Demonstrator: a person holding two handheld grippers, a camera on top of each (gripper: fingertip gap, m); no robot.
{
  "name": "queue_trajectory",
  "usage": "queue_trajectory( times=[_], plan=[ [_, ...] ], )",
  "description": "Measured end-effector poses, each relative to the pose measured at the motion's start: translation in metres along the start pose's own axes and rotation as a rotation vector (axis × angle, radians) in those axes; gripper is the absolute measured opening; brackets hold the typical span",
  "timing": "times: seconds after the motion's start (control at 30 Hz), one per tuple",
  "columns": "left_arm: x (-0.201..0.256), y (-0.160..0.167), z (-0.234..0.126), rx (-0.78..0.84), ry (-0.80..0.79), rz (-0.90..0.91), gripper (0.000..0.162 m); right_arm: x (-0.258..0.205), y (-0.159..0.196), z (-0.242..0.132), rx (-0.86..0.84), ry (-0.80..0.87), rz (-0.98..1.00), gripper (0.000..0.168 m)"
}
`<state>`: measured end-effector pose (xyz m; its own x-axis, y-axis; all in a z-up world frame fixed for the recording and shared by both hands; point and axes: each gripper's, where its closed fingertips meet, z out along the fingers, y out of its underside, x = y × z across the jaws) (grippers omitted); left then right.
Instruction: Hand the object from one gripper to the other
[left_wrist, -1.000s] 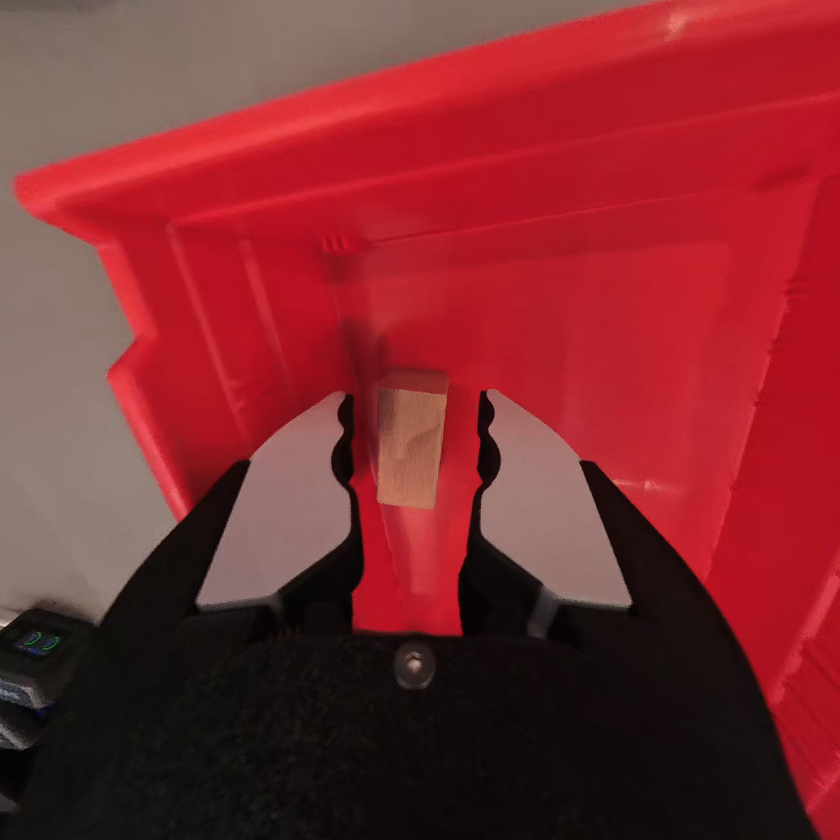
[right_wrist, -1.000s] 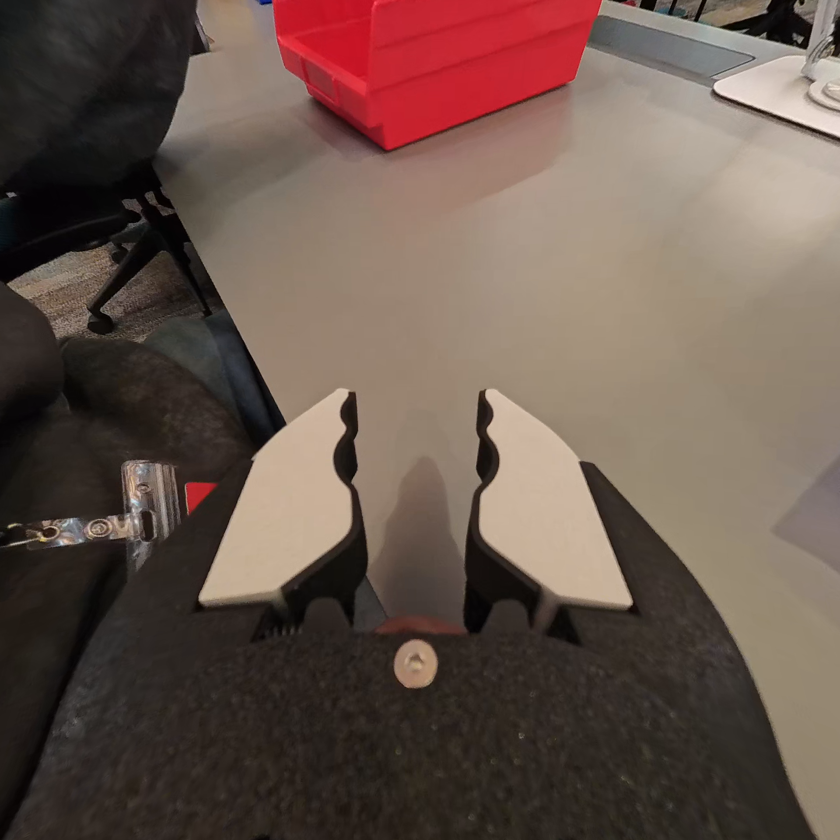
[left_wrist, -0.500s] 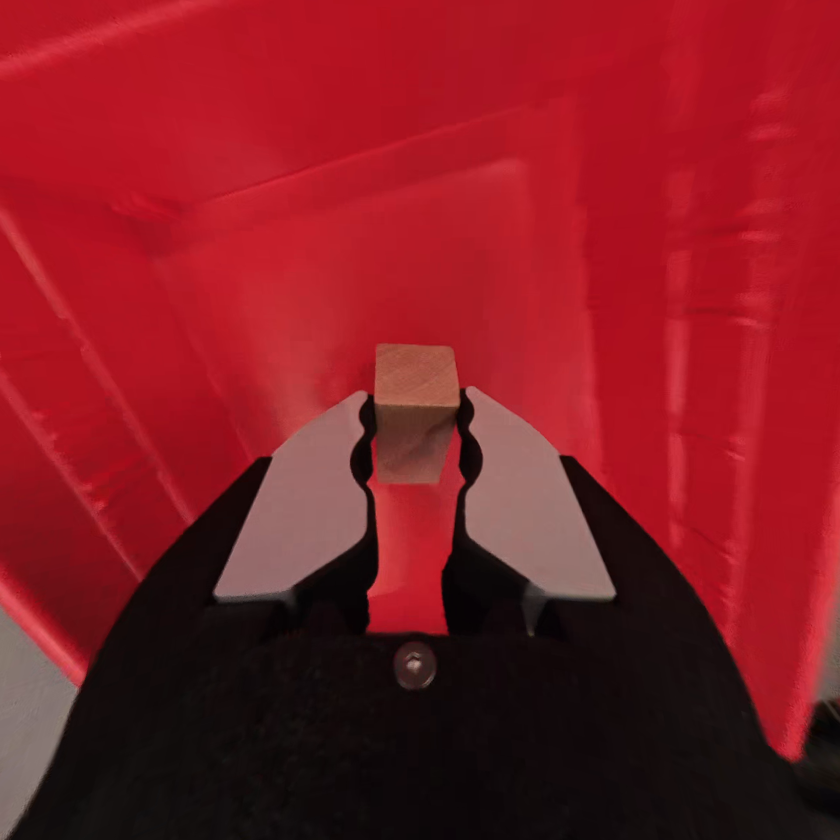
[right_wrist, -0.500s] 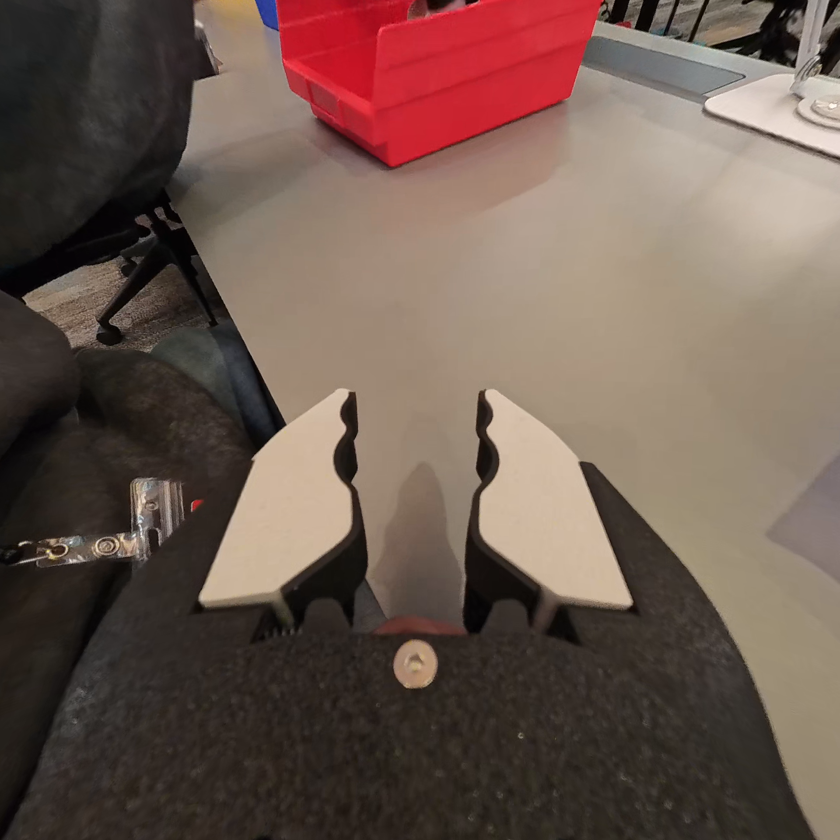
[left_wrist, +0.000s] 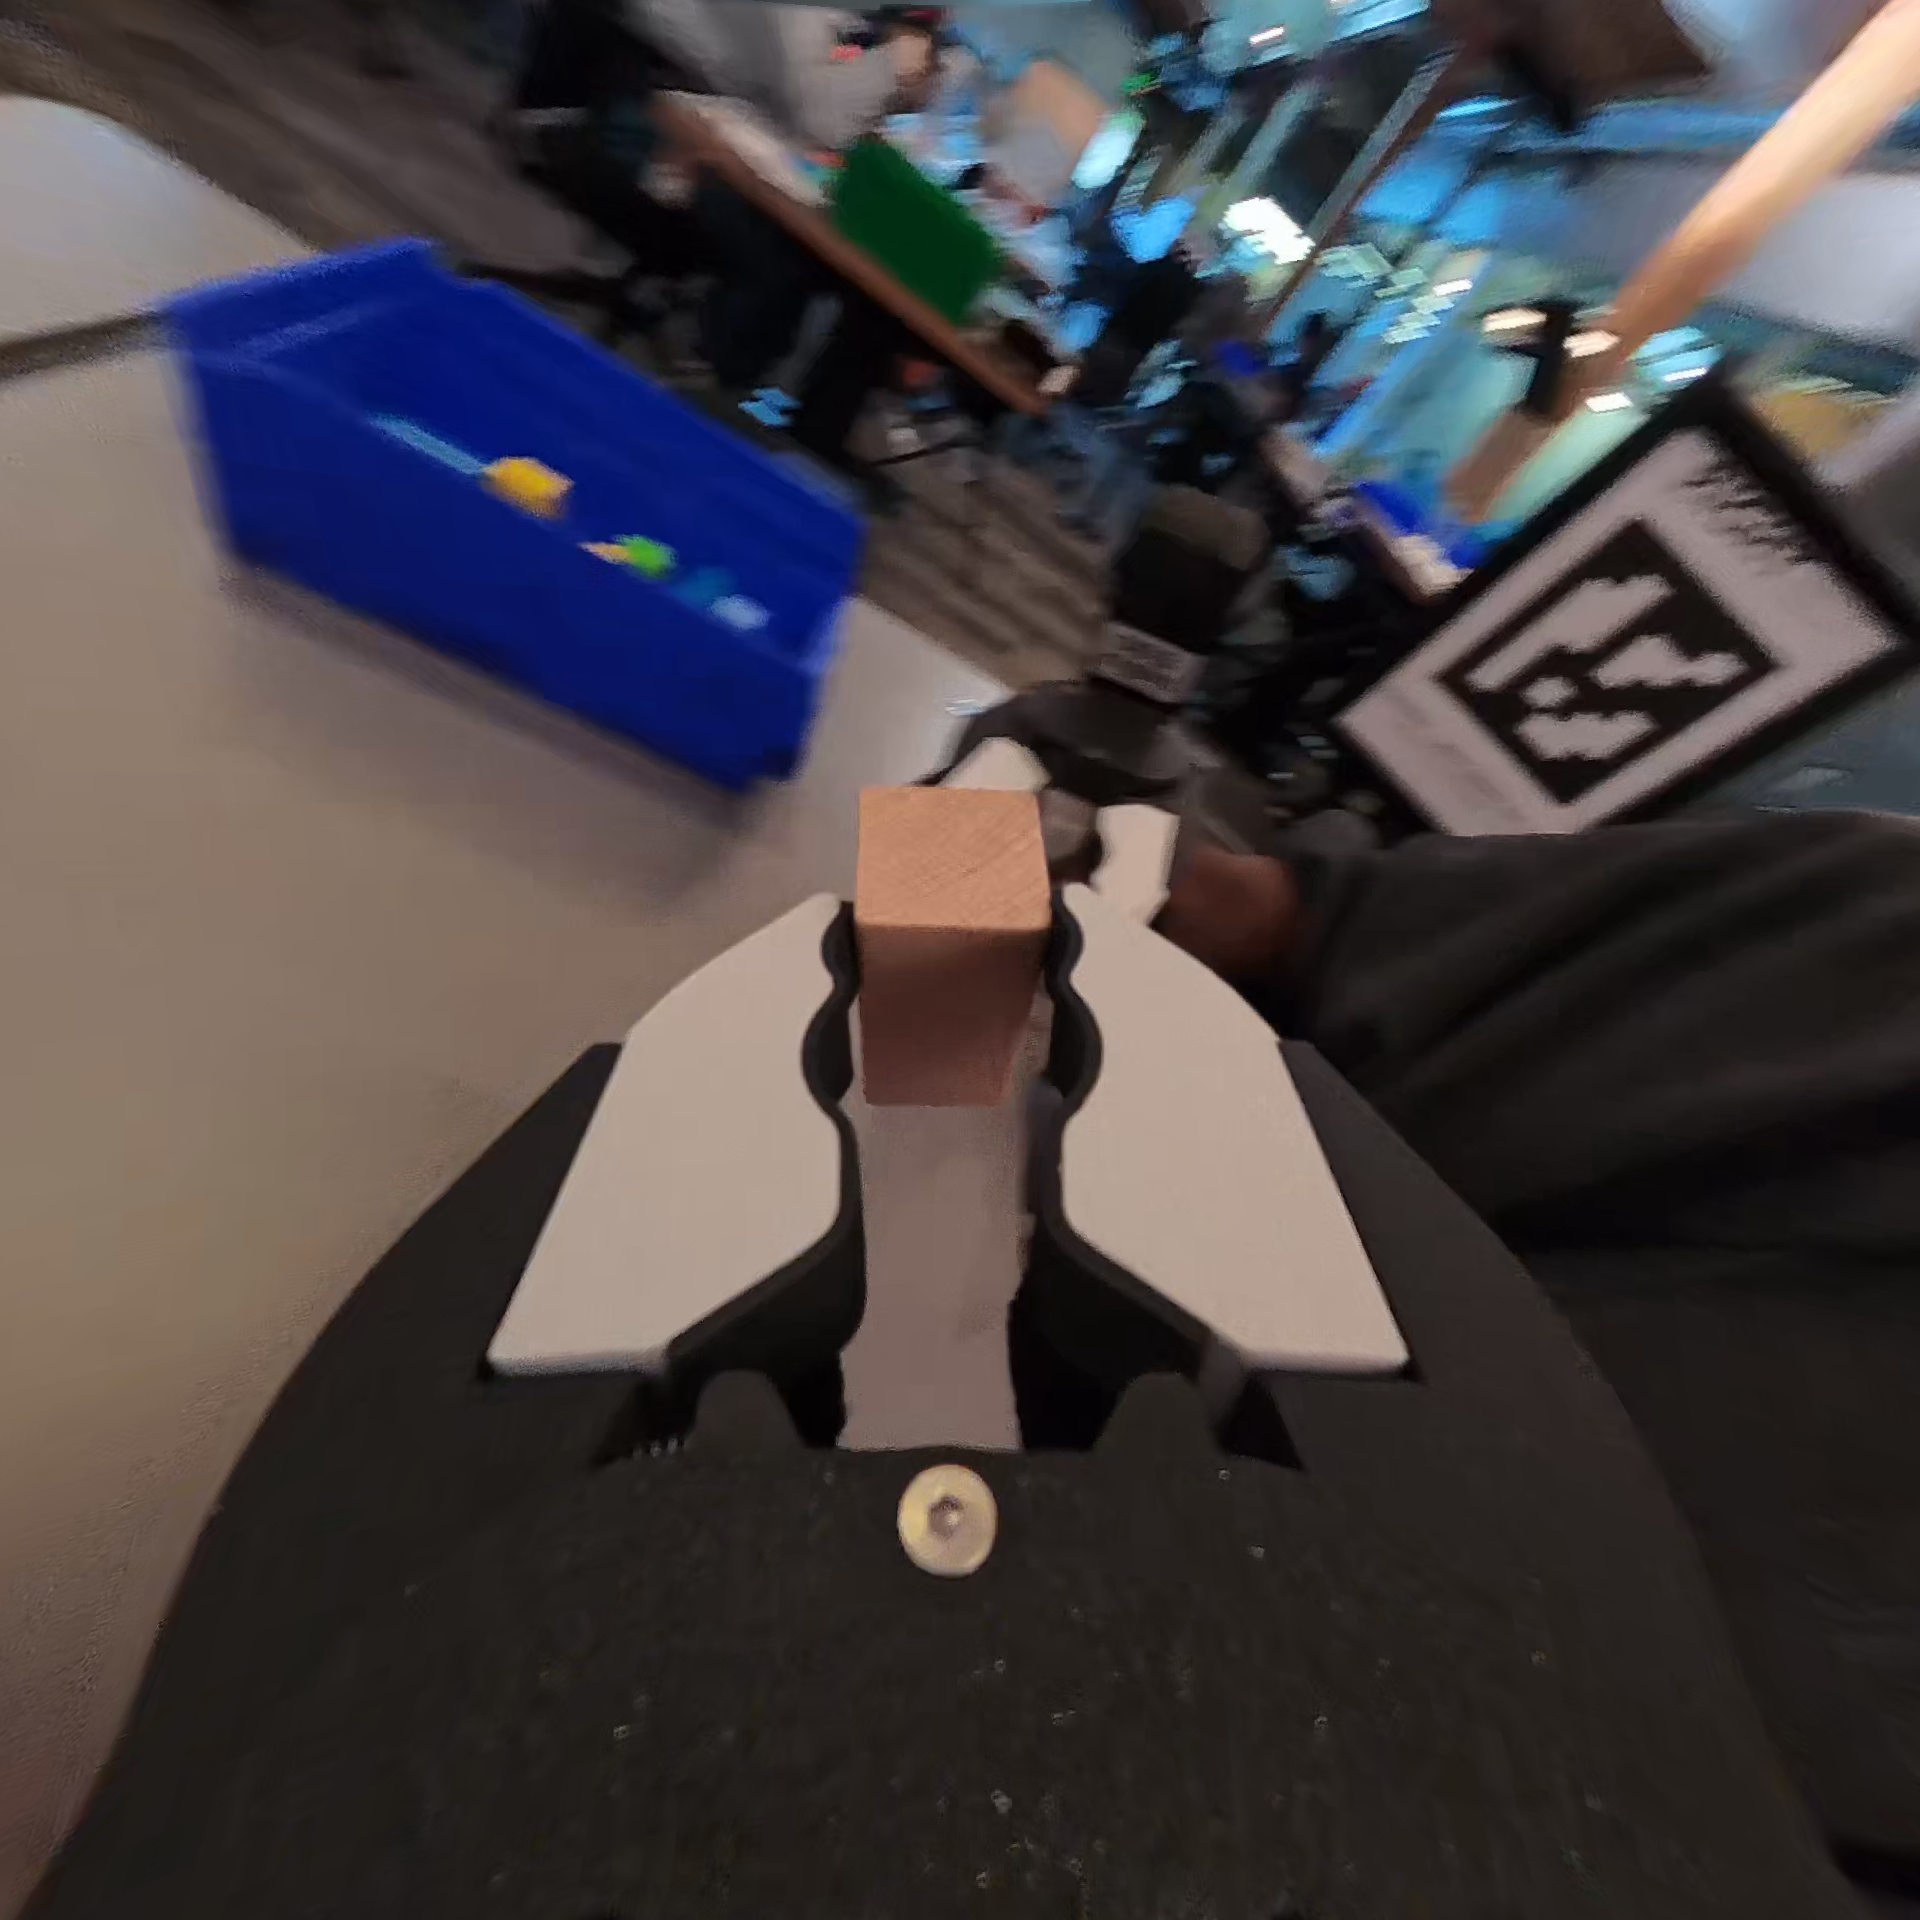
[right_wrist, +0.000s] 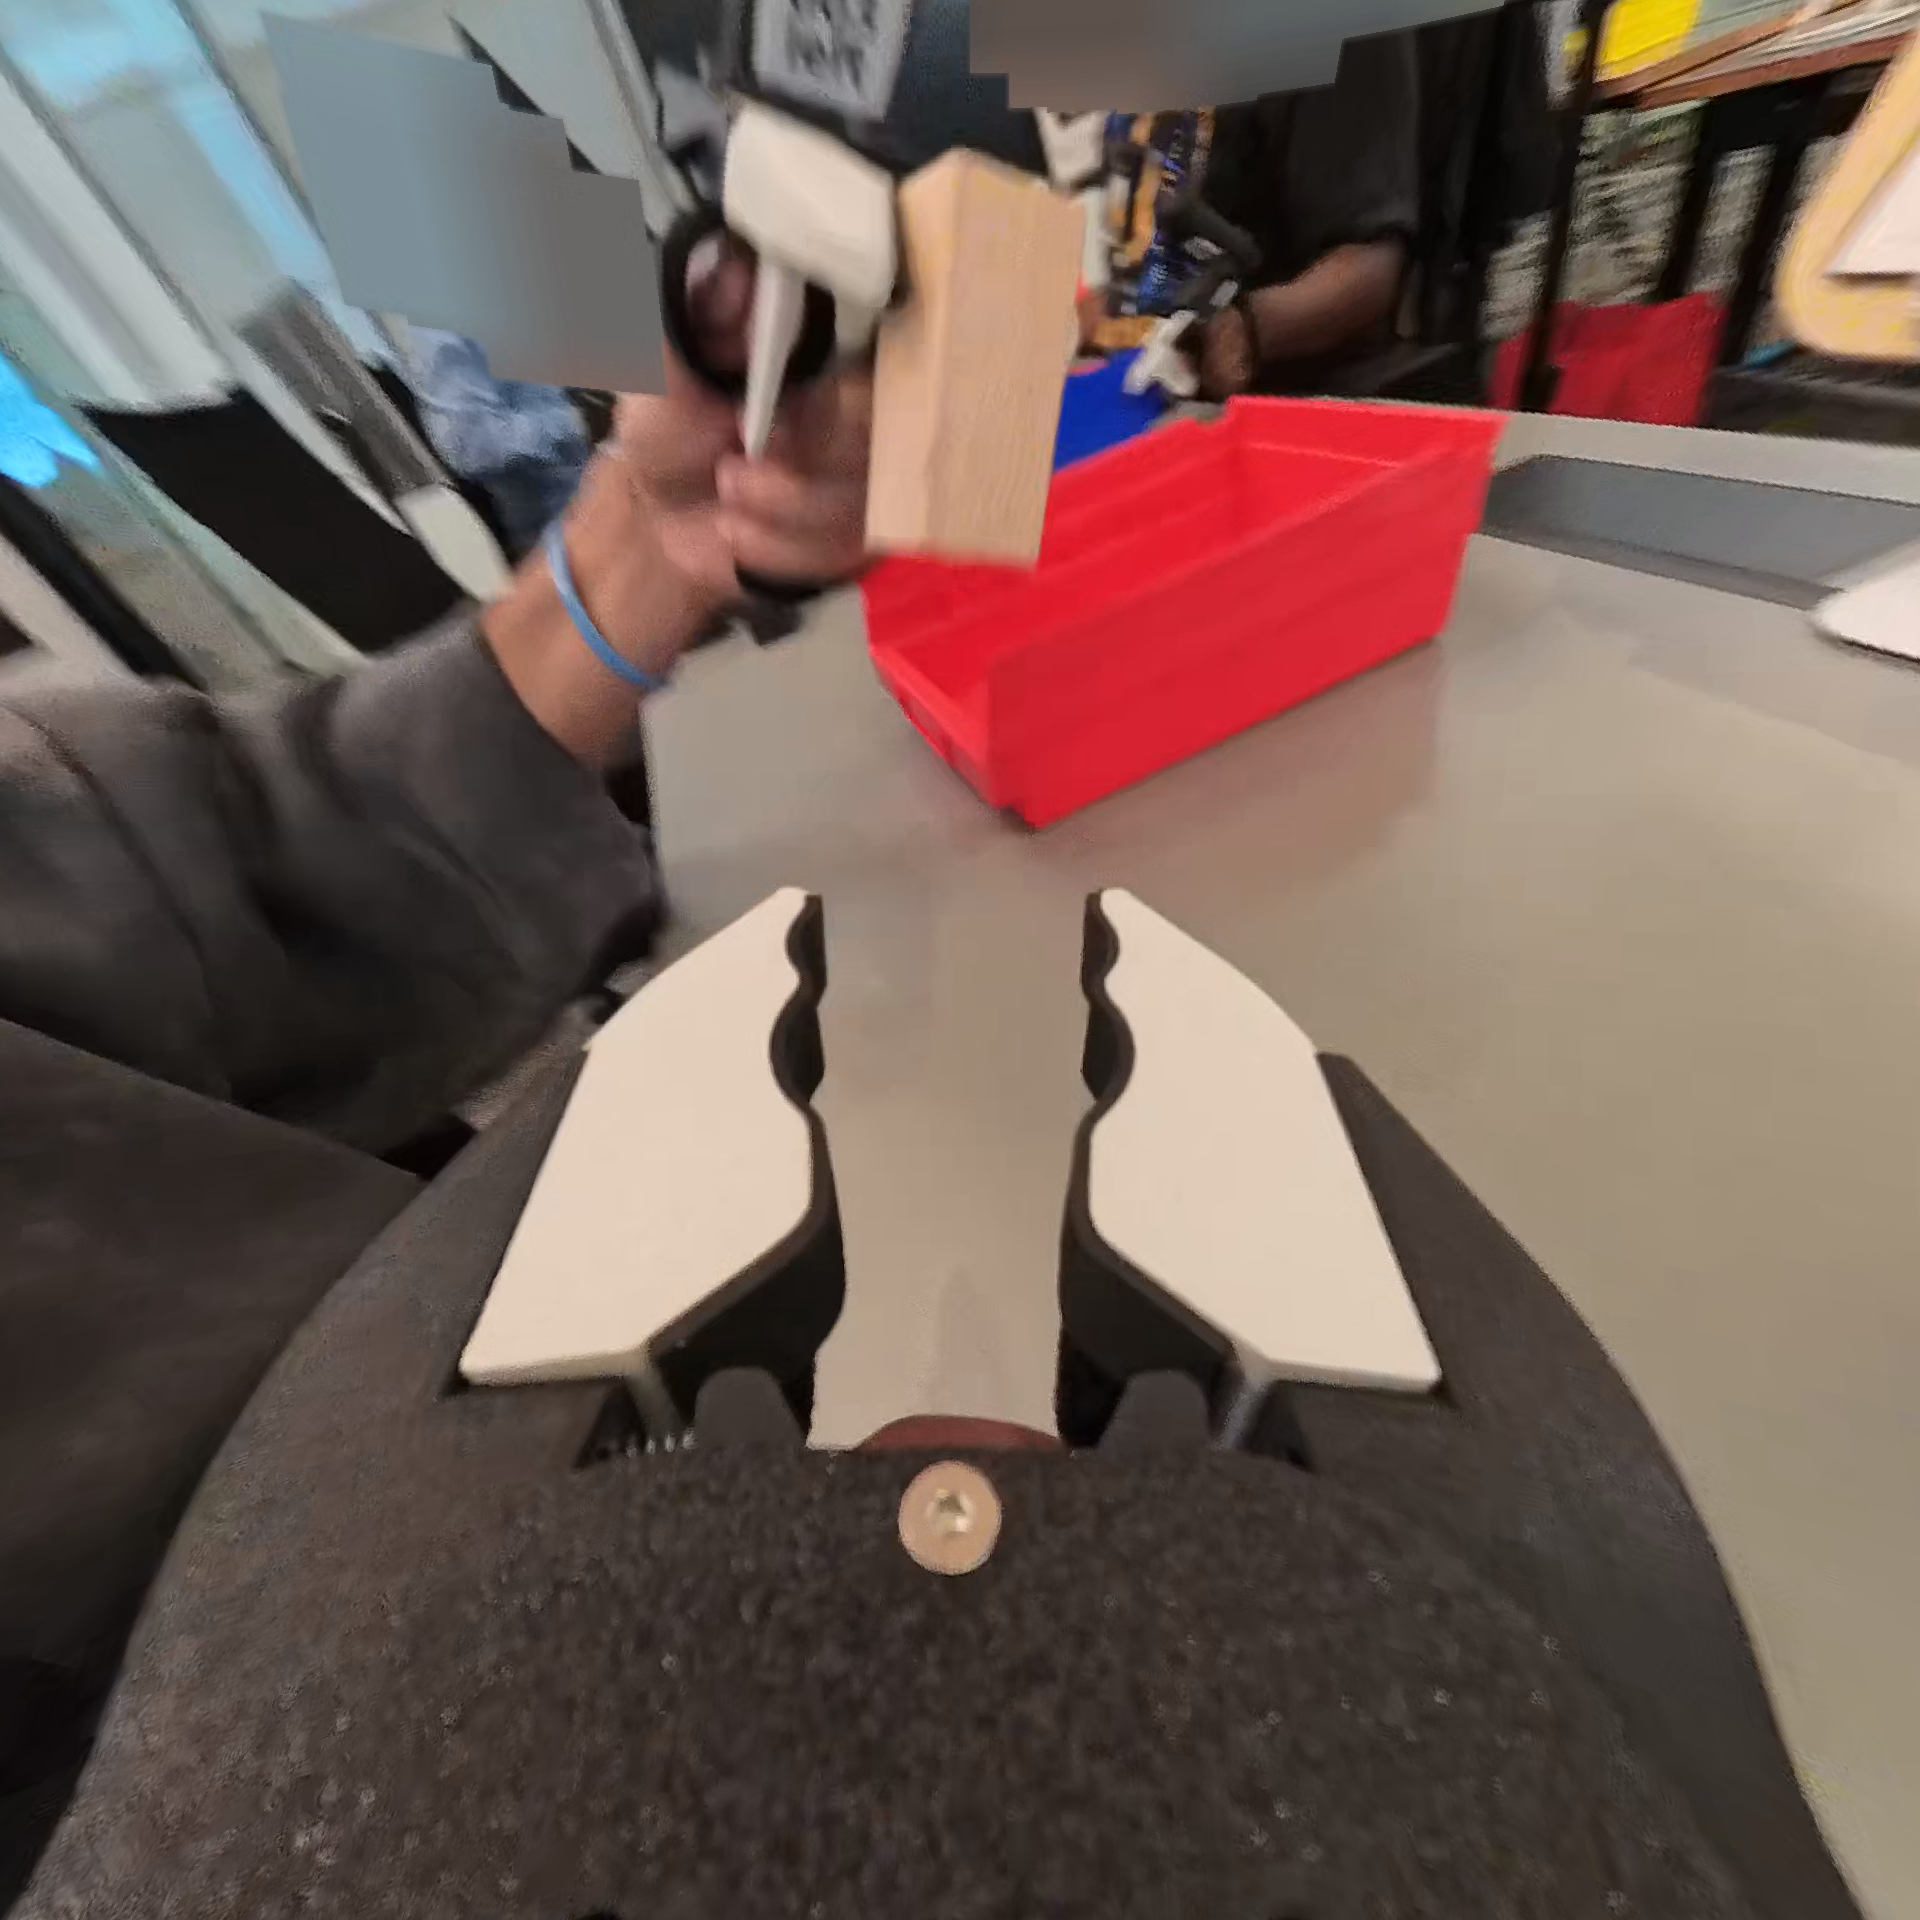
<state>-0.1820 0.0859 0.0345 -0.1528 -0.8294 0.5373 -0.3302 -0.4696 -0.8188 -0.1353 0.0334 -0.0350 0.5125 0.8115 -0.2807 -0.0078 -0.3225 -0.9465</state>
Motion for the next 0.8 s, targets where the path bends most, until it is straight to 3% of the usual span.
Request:
queue_trajectory(
  times=[0.1,0.17,0.2,0.23,0.4,0.5,0.6,0.67,0.73,0.8],
  plan=[
    [0.025,0.014,0.03,0.012,0.11,-0.02,0.034,-0.022,-0.022,0.014,0.059,-0.196,0.155,0.047],
    [0.032,0.028,0.044,-0.006,0.125,-0.01,0.034,-0.025,-0.027,0.018,0.098,-0.24,0.234,0.047],
    [0.03,0.036,0.05,-0.021,0.101,0.001,0.034,-0.025,-0.025,0.019,0.113,-0.252,0.258,0.045],
    [0.028,0.043,0.055,-0.033,0.076,0.001,0.034,-0.028,-0.021,0.018,0.105,-0.287,0.278,0.033],
    [0.014,0.067,0.062,-0.008,-0.052,-0.042,0.034,-0.029,0.009,0.014,0.045,-0.284,0.324,0.032],
    [-0.002,0.085,0.048,0.055,-0.219,-0.025,0.062,-0.026,0.015,0.01,0.006,-0.249,0.285,0.032],
    [-0.01,0.112,0.028,0.104,-0.329,-0.027,0.055,-0.009,-0.004,-0.015,-0.016,-0.127,0.165,0.032],
    [-0.011,0.134,0.019,0.125,-0.368,-0.05,0.05,0.019,-0.039,-0.054,0.034,0.026,0.095,0.032],
    [-0.012,0.157,0.014,0.102,-0.377,-0.09,0.049,0.069,-0.067,-0.107,0.039,0.299,0.028,0.032],
    [-0.014,0.166,0.01,0.088,-0.403,-0.103,0.048,0.129,-0.071,-0.163,-0.059,0.602,0.007,0.032]
  ],
)
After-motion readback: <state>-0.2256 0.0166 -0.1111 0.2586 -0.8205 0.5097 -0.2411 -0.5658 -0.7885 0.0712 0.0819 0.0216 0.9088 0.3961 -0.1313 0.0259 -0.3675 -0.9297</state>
